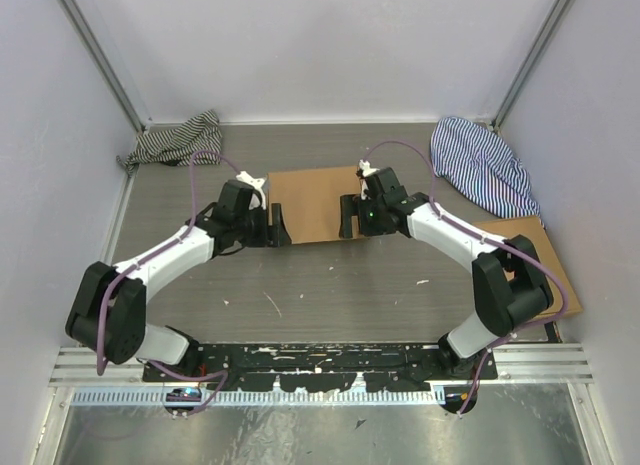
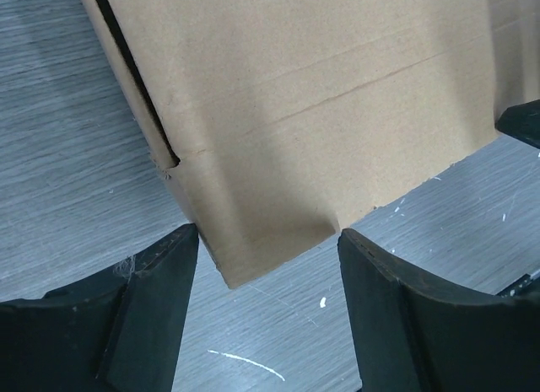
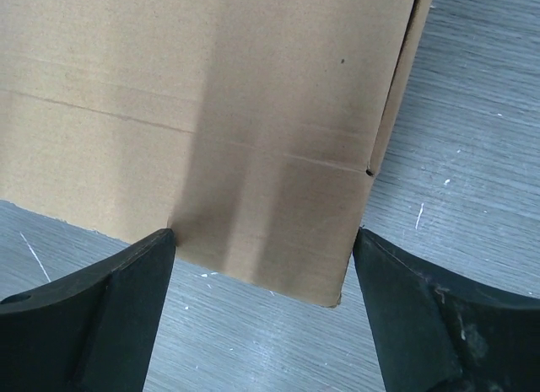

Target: Fold the paper box

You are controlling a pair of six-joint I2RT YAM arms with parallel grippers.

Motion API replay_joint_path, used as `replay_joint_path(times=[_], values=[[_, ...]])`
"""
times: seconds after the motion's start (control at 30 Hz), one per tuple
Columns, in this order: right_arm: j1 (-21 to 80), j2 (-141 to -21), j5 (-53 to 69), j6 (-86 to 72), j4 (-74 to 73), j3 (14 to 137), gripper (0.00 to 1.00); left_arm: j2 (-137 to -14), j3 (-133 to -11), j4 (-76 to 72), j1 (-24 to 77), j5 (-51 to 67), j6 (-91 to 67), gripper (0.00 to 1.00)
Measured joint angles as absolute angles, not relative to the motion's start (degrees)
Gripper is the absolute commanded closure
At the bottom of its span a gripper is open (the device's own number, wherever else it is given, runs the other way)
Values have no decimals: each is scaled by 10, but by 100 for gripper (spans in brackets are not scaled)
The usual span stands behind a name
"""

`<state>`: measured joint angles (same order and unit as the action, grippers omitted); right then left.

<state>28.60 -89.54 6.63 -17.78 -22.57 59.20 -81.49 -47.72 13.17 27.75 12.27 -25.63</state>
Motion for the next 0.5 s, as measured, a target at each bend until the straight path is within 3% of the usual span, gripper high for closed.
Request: replay_joint_path(times=[0.5], values=[[286,-886,63,-179,-230,592,10,-804,-496,164,277,126,-258,27]])
